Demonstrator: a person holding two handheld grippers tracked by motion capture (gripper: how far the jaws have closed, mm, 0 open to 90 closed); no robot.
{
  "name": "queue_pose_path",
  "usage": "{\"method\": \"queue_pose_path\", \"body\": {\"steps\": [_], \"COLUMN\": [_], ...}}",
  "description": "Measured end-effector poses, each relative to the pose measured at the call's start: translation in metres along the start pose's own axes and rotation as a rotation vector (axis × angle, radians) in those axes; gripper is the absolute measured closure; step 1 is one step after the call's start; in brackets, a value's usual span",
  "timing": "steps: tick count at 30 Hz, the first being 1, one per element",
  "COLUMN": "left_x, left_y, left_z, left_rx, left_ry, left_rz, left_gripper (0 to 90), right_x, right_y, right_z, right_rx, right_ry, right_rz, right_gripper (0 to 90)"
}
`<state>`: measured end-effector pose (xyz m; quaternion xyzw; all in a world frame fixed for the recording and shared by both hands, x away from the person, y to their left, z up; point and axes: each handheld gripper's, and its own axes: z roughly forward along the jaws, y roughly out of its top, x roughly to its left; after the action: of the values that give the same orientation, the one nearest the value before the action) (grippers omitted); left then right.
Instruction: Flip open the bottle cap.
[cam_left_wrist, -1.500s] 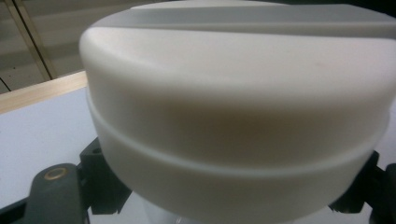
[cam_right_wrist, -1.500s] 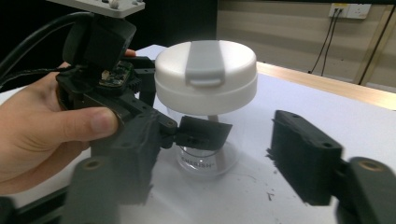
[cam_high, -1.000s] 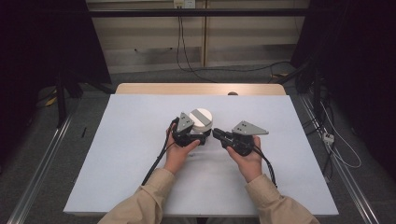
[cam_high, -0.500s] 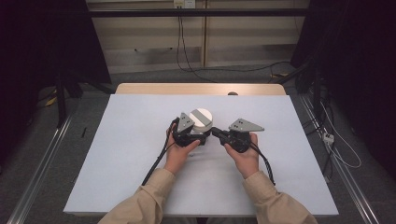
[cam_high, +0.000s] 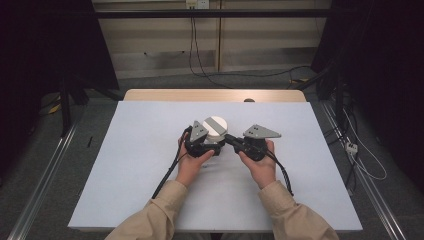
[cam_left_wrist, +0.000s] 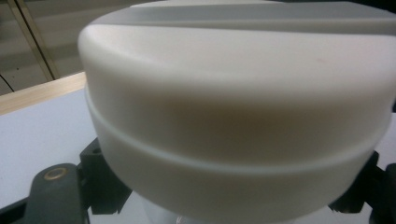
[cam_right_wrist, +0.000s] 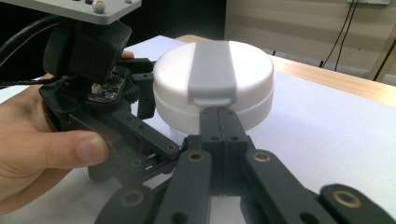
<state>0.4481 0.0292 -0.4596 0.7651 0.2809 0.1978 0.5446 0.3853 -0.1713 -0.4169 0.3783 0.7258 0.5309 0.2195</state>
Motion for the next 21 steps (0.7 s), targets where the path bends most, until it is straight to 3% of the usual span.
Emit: {"method": "queue_pose_path", "body": {"steps": [21], "left_x": [0.0010], "left_y": [-0.0002], "left_z": [-0.0002], "left_rx": [0.003], "left_ry": [-0.004], "left_rz": [0.001], "left_gripper": [18.6], "right_x": [0.0009], "right_y": [0.0096], "right_z": [-0.0009], "right_rx": [-0.038], "right_ry": [0.012], "right_rz": [0.004], "right_gripper": [90.0]}}
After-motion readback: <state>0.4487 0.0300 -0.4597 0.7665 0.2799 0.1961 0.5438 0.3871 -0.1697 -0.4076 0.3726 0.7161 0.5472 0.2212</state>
